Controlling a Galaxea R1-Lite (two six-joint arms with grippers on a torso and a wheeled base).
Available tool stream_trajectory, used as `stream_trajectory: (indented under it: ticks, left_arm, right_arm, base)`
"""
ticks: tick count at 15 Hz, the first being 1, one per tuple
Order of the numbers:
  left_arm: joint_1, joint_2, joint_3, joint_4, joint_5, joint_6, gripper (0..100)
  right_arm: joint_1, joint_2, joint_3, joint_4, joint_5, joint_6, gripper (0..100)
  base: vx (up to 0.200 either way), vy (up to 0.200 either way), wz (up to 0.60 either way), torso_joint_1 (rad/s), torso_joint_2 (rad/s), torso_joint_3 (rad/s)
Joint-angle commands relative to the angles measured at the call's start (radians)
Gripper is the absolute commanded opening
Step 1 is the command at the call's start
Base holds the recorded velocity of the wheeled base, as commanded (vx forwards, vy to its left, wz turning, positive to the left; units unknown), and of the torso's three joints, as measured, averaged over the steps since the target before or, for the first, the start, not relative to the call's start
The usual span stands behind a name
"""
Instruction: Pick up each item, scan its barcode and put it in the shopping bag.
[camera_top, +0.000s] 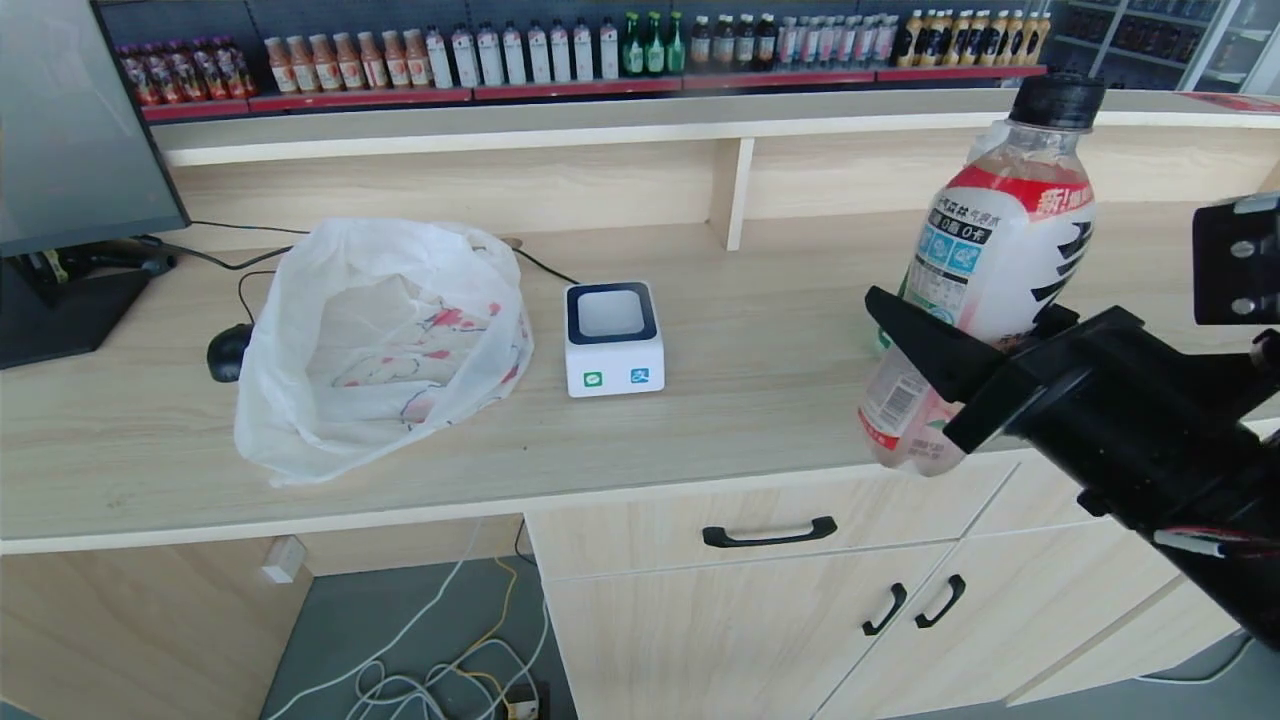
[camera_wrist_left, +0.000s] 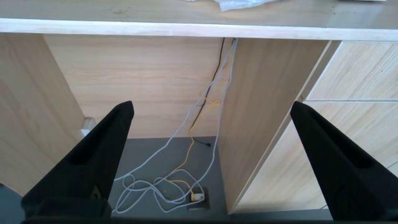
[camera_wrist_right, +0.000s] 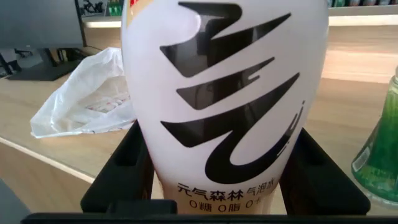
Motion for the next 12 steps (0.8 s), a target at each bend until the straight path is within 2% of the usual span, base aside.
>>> stream_trajectory:
  ticks: [1,2,3,5,9,12]
  left_arm:
    - [0.0,0.001,0.0,0.0,0.0,0.006,100]
    - [0.0,0.0,0.0,0.0,-0.002,0.029,100]
    - [0.0,0.0,0.0,0.0,-0.002,0.031,100]
    - [0.0,0.0,0.0,0.0,0.0,0.006,100]
    - [0.0,0.001,0.0,0.0,0.0,-0.002,100]
    - [0.0,0.001,0.0,0.0,0.0,-0.005,100]
  right_arm:
    - [-0.077,0.002,0.001,-0.016,-0.002,-0.028,0]
    - [-0.118,0.002,-0.001,-0.017,0.0,-0.028,0]
    - [-0.152,0.005,0.004,-0.023,0.002,-0.024,0]
    - [-0.161,0.01,0.009,-0.043,0.002,-0.025,0]
    - [-0.163,0.022,-0.008,-0.055,0.003,-0.024,0]
    - [-0.163,0.057,-0.05,-0.06,0.005,-0.01,0]
  base:
    - [0.0,0.0,0.0,0.0,0.0,0.0]
    - [0.0,0.0,0.0,0.0,0.0,0.0]
    - [0.0,0.0,0.0,0.0,0.0,0.0]
    - [0.0,0.0,0.0,0.0,0.0,0.0]
    - [0.0,0.0,0.0,0.0,0.0,0.0]
    - [0.0,0.2,0.0,0.001,0.0,0.004]
